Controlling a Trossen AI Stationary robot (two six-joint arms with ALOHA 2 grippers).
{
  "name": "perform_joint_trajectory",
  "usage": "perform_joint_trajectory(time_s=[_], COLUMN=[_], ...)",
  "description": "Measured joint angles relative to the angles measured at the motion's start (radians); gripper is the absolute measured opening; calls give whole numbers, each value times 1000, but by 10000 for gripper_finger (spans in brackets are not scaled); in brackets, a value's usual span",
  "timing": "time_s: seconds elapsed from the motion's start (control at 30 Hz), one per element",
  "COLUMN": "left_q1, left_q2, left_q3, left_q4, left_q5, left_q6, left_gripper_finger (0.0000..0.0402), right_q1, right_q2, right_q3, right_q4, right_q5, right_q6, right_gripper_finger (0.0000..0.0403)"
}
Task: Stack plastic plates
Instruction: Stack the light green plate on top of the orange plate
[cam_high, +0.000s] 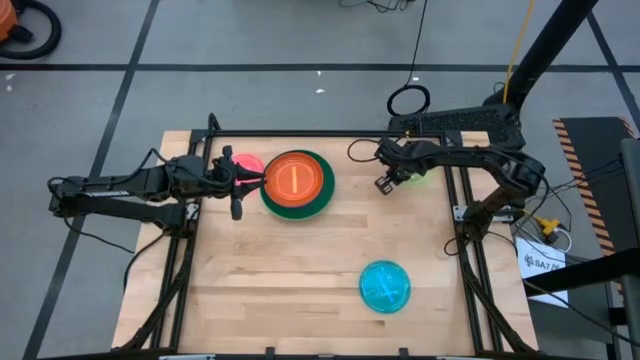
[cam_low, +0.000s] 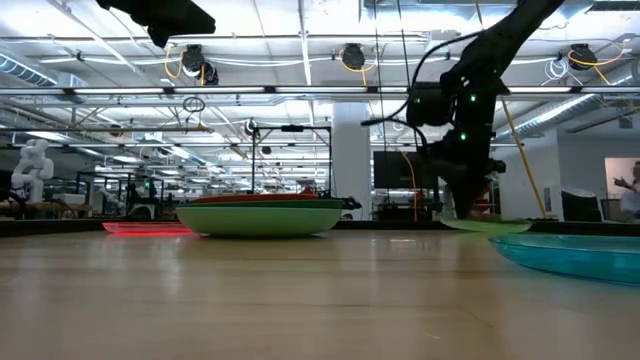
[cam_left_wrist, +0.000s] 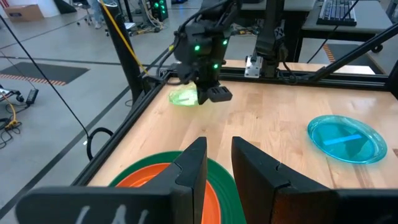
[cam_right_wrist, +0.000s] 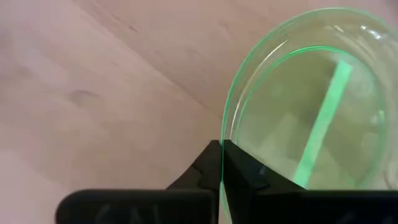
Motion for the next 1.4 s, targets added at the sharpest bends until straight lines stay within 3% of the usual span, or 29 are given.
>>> perform_joint_trajectory(time_s=[0.3, 0.8, 1.1, 1.4], left_q1=[0, 0, 0, 0], left_q2=[0, 0, 0, 0], left_q3=[0, 0, 0, 0], left_q4=[12, 39, 42, 31], left_q5=[0, 0, 0, 0], left_q6=[6, 9, 4, -1], left_gripper_finger=[83, 83, 83, 83], right_q1=[118, 344, 456, 505], right_q2=[-82, -60, 166, 413], right_q3=[30, 372, 636, 893], right_q4=[74, 147, 143, -32], right_q5=[0, 29, 28, 27], right_q6=[-30, -204, -414, -666], right_gripper_finger=[3, 1, 1, 0])
